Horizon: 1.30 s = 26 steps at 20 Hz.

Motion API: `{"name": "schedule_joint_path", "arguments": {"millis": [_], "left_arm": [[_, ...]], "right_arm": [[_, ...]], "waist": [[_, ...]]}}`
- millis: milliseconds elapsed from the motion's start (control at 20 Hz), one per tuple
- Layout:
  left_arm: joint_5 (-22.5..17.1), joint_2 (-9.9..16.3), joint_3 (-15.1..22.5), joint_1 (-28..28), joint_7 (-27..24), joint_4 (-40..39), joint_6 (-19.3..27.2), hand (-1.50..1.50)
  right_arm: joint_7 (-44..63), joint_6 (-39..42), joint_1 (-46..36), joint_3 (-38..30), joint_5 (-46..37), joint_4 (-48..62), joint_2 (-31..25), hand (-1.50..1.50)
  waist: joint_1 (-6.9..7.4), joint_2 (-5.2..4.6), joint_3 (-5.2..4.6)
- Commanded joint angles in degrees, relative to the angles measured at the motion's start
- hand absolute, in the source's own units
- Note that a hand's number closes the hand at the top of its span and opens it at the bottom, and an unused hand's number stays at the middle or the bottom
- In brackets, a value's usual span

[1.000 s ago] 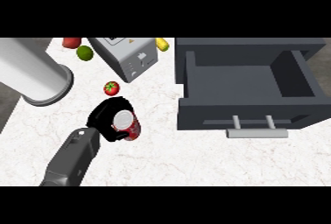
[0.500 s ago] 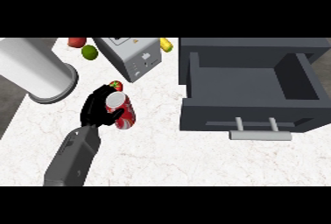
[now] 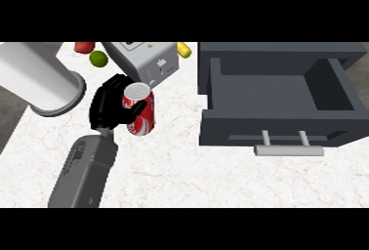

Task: Pick up the can, place it into the drawer and close the drawer

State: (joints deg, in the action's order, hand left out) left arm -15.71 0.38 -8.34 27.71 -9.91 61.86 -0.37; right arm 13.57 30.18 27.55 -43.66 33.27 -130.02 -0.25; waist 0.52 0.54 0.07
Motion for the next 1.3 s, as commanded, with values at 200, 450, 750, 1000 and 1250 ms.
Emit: {"name": "schedule_joint_path", "arguments": {"millis": [200,450,750,1000,1250], "left_arm": [[1.1,-0.4,9.4,0.2,13.8,19.1,12.4,1.50],[2.9,-0.4,9.2,11.8,18.1,14.2,17.5,1.50],[2.6,-0.4,15.2,16.8,20.9,13.5,25.8,1.50],[1.3,-0.4,10.4,25.2,19.8,4.5,23.8,1.50],[0.5,-0.4,13.6,31.2,20.1,0.6,30.2,1.50]], "right_arm": [[1.1,-1.1,1.6,0.6,2.5,-3.3,0.2,-1.50],[-0.7,-3.2,0.4,4.6,-2.4,-1.5,0.3,-1.50],[1.8,-3.5,-2.3,4.1,-2.4,-2.5,0.1,-1.50],[1.9,-2.9,-3.2,2.5,0.4,0.1,-2.1,-1.50],[0.8,-3.7,-0.1,5.6,-1.6,-3.2,0.2,-1.50]], "waist": [[-0.75,-0.30,-0.05],[-1.31,-0.53,-0.04],[-1.27,-0.54,-0.06],[-1.52,-0.66,-0.06],[-1.89,-0.63,-0.05]]}}
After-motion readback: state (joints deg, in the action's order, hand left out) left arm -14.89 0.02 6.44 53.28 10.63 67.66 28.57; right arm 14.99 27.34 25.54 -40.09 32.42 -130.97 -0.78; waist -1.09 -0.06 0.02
